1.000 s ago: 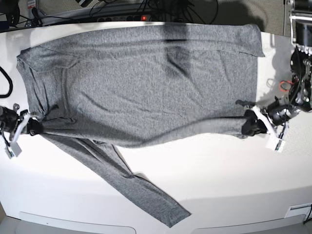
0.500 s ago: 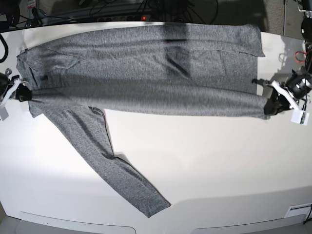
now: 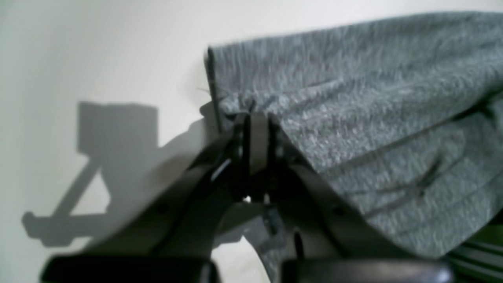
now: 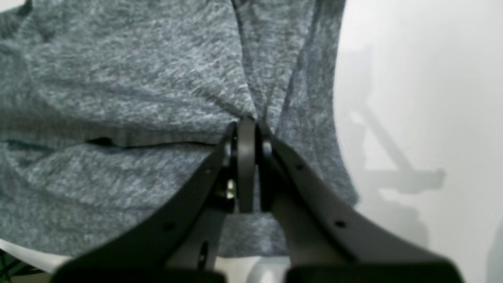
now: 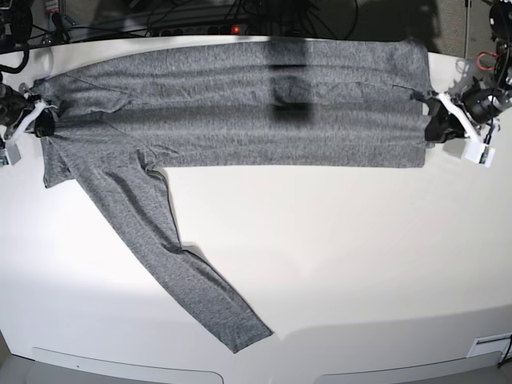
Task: Fold the T-shirt properly
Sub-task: 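Lift both edges and fold them over toward the collar, then open the right gripper and move it to the trailing sleeve cuff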
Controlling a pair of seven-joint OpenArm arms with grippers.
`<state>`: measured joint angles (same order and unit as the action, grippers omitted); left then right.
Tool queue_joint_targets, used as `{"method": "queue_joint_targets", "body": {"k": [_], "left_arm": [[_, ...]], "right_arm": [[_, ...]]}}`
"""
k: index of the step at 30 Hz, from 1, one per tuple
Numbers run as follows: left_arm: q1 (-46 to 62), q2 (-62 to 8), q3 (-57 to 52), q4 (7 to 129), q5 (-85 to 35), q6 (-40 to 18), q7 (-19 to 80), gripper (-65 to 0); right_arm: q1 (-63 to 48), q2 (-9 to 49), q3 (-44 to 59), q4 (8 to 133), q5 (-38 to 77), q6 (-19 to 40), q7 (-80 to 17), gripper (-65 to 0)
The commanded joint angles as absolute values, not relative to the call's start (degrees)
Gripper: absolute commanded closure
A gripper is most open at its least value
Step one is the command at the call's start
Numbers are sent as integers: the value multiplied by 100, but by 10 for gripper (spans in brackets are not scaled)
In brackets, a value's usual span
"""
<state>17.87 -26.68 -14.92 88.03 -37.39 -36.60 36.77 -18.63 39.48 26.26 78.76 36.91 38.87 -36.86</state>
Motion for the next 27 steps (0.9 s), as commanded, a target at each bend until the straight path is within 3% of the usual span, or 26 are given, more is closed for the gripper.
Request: {"method": "queue_joint_targets", "body": {"k": [1,11,12,13,16,18,23,27], "left_arm": [[1796,-2764,-1540,8903,-3793,-3688,3579,0],[1918,-2751,-1540,8903,-3282,-3686,3391,0],[1920,-2749,-1540,8903,-3284,-3686,3374,0],[1918,-2751,-1540,8903,-3288,-3686,3358,-12],[1920,-2749,-1540,8903,-3301,-3684,3361,-227],[1918,-2751,-1540,8903,-3299,-3684,3334,-315],[1887,-2749,-1540,8903,-3304,-3680,3127,-333],[1887,-2746,-1540,8903,-3304,-3459,2827,-333]], "right_arm": [[-1826,4062,2705,7953,3667,3896,-3540,0],[-1809,3859,2705,7948,3454,3872,-3430,0],[-1809,3861,2705,7948,3472,3854,-3426,-17],[-1791,3859,2705,7950,3468,3857,-3400,-91],[-1715,3861,2705,7948,3468,3857,-3214,-289],[-1564,3859,2705,7948,3468,3857,-3127,-350],[-786,3852,2694,7948,3522,3857,-3223,-354],[198,3704,2543,7918,3684,3857,-3948,-354]]}}
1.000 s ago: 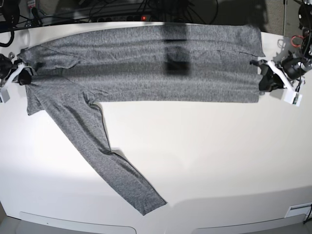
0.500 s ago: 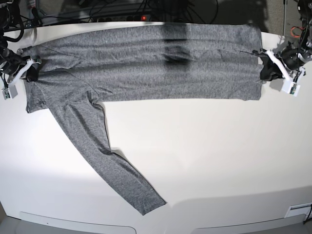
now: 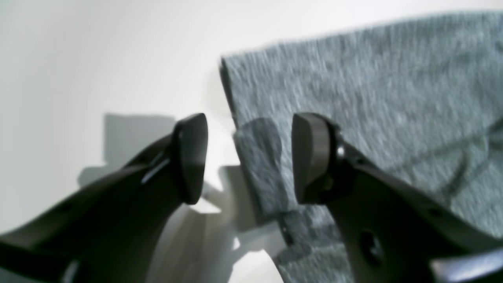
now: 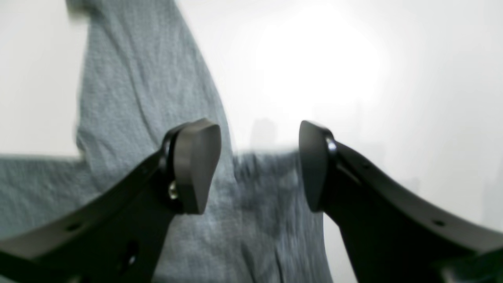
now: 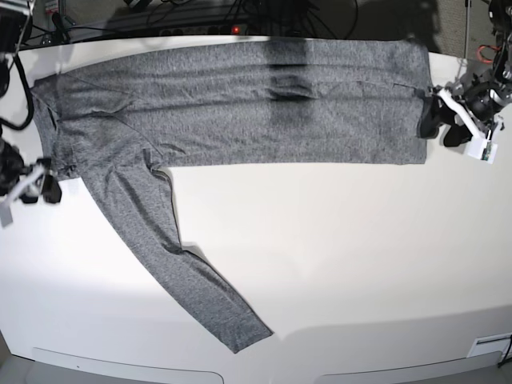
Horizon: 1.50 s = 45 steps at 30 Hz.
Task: Fold the T-shirt properly
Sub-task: 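Open the right gripper and move it to the trailing sleeve cuff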
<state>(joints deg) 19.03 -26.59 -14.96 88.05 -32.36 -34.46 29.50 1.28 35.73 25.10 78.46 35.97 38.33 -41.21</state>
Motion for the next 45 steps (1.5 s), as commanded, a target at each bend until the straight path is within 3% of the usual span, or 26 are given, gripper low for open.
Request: {"method": "queue_joint_targets", "body": {"k": [1,13,24,31,42,45], "left_arm": [[1883,-2742,-1540,8903,-3306,-3400,2799,-333],[1789,-1964,-1540,8903,-3275,-3382,2731,-333],[1778,-1492,-1540,8903,-2698,-3380,2689,-333],[1780,-1496,-1540,8903,-2696,-3382,2694,-333],[1778,-1496,-1540,8903,-2696,-3382,2692,-333],[1780,-1496,-1540,8903,-2696,-3382,2692,-333]], "right_arm": [[456,3649,2447,7872,3684,3854,-4125,-354],[3181,3181,30,5358,3382,3441,-4204,-354],[5002,2231,-377,2665,1264,3363,-2862,-353],[5172,1955,-377,1726,132,3079,-2185,-353],[4888,1981,-377,1511,-5,2943,-2204,-351],[4740,1986,-377,1511,-5,2945,-2211,-317]]}}
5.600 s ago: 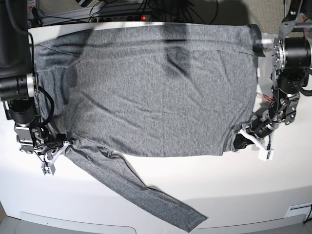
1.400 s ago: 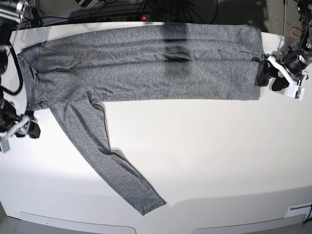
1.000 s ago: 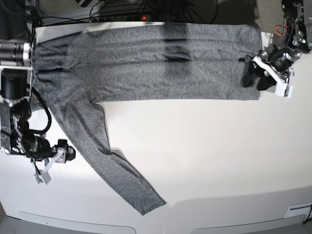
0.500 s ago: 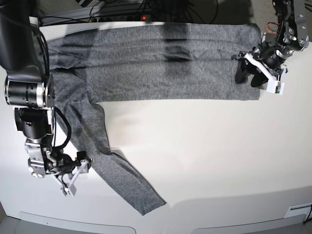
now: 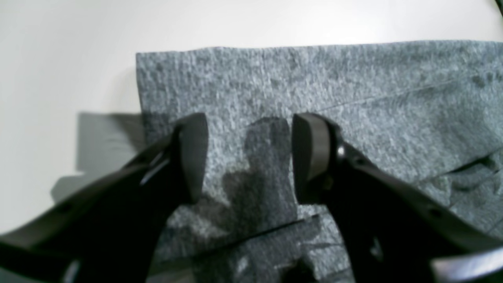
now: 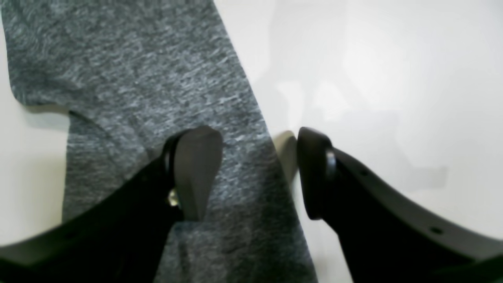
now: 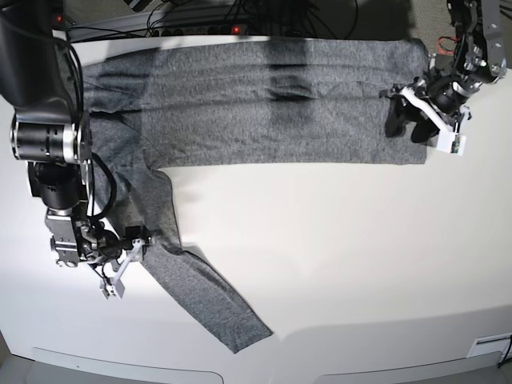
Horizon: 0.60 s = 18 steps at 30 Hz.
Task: Fold the T-shirt properly
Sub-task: 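Open the right gripper and move it to the trailing sleeve cuff, then grasp the sleeve with the right gripper and drag it onto the shirt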
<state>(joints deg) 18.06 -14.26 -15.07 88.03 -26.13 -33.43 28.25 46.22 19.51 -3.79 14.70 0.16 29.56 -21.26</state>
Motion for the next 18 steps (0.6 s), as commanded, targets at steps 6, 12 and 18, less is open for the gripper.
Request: {"method": "queue_joint_targets", "body": {"k": [6,12,18], "left_arm": [[1778,-1529,-1540,8903,-2696,-3382,2694,-333],[1778,-1529,-1540,8903,-2698,-3382,2687,-333],[1780,-1527,-1540,8903,-2698,-3382,2580,-333]], "right_arm": [[4650,1988,-377,1514,-5,2945,-2469,-155],[4816,2001,-377,1612,-8,3116,-3105,0],[4930,2034,-377,2569,484,3907,-4375,0]]}}
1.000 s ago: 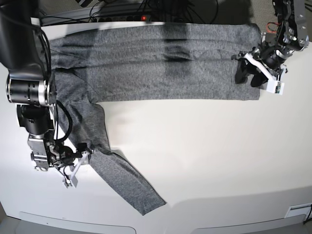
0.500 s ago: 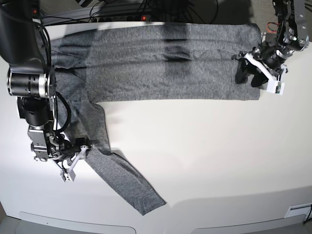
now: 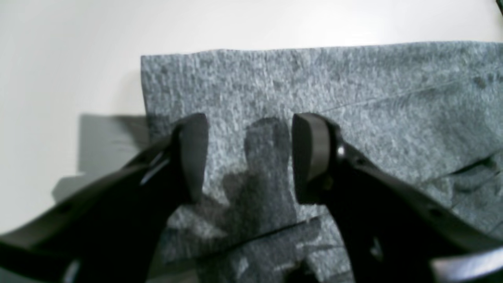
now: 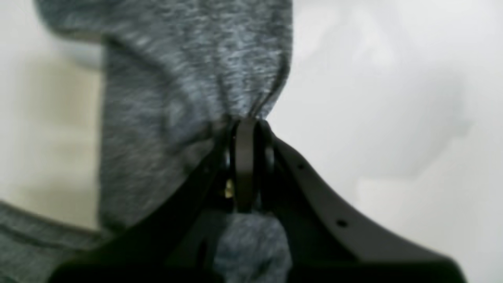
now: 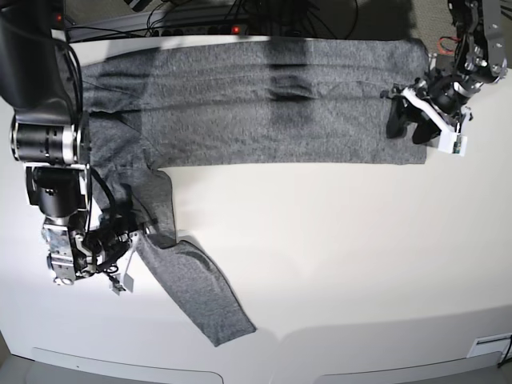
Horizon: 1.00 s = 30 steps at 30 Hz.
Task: Fold the T-shirt properly
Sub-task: 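Grasp the sleeve with the right gripper and drag it onto the shirt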
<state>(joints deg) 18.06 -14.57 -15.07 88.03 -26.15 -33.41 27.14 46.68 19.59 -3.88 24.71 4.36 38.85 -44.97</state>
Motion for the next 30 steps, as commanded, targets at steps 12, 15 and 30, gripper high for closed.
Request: {"method": "queue_joint_targets", "body": {"k": [12,15,30], "left_arm": [[1780,-1527,-1540,8903,-2696,-3382,2517,-333],[1780,-1527,-1540,8903,-2698,-3382,2519,-333],[1782,-1525,-1540,8903,-2700,-3382,2521,-333]], "right_arm": [[4405,2016,-377,4934,2652,4000,-6106,0],[3990,2016,-377,5531,3341,4000,-6455,0],[1155,2016,-377,9668,5430,4000,-7260,0]]}}
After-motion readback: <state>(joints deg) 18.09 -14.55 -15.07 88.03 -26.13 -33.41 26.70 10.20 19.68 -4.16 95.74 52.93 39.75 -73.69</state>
